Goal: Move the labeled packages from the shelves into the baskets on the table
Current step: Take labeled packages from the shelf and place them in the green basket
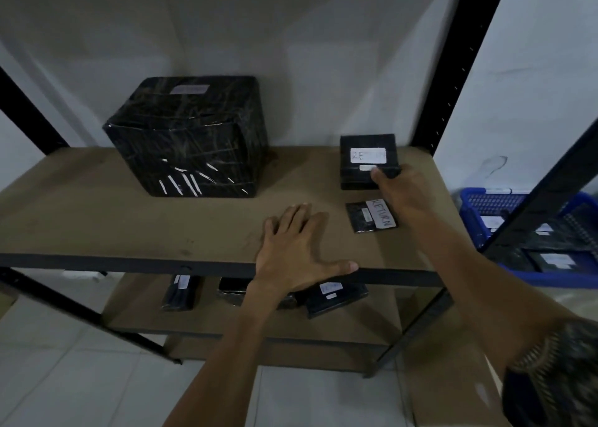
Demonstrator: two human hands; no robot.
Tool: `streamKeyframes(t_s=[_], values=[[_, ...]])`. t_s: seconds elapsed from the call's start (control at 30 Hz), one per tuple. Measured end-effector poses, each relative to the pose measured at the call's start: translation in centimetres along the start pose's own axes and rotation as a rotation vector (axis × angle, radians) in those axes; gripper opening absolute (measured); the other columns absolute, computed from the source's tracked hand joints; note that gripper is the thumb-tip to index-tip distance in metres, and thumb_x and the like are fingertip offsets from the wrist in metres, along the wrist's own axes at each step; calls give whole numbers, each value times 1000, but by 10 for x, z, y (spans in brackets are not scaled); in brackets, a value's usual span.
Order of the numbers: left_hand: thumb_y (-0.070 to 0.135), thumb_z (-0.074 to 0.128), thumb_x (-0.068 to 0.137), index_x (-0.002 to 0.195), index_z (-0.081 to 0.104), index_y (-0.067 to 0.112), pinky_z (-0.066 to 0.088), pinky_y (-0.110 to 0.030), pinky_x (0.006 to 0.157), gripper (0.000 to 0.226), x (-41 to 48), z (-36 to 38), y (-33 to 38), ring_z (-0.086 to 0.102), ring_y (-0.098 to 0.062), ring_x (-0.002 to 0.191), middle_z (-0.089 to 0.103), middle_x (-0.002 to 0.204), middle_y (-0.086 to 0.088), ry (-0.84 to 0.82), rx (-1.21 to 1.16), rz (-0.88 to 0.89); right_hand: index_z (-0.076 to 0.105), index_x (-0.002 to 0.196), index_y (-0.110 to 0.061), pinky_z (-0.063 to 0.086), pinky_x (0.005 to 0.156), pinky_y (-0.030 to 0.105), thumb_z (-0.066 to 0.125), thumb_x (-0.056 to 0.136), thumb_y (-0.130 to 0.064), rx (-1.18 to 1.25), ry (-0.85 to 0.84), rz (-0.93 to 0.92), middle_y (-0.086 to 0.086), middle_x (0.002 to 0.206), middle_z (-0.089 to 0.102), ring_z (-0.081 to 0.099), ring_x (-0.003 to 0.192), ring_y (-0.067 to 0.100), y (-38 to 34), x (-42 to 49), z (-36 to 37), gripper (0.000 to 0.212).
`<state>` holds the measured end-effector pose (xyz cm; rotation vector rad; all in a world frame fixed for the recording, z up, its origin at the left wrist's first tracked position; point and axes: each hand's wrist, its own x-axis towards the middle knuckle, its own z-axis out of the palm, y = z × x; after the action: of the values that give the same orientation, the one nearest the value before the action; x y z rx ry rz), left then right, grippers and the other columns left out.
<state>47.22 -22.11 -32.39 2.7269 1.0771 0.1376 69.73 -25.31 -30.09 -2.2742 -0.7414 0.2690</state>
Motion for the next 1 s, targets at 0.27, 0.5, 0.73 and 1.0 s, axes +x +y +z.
streamKeyframes(t_s=[0.27, 0.5, 0.73, 1.0], values=[[96, 32, 58, 147, 21, 36, 2, -46, 117, 108, -1, -2, 1, -2, -13, 147, 6, 161, 4, 20, 4, 6, 42, 108, -36, 47, 90, 50, 67, 73, -49, 218, -75, -150, -13, 90, 65, 63, 92, 16, 18, -6, 13, 45], [97, 30, 56, 147, 20, 37, 4, -48, 117, 110, 0, -2, 2, -1, -13, 147, 7, 160, 5, 16, 12, -1, 40, 136, -30, 46, 97, 48, 77, 68, -50, 327, -303, -218, 1, 127, 58, 56, 115, 18, 5, 8, 0, 80], [97, 33, 55, 146, 24, 36, 6, -48, 117, 110, 1, -1, 2, 1, -12, 146, 10, 160, 5, 36, -3, -3, 49, 123, -7, 53, 76, 22, 53, 95, -22, 597, -431, -80, 5, 107, 65, 64, 89, 13, -9, 5, -1, 32], [98, 32, 54, 146, 25, 36, 4, -45, 117, 111, 0, 0, 1, 1, -11, 146, 11, 160, 6, 50, -17, 0, 51, 126, -10, 52, 70, 21, 50, 97, -23, 705, -416, -46, -2, 98, 65, 64, 83, 10, -11, 3, 5, 31]])
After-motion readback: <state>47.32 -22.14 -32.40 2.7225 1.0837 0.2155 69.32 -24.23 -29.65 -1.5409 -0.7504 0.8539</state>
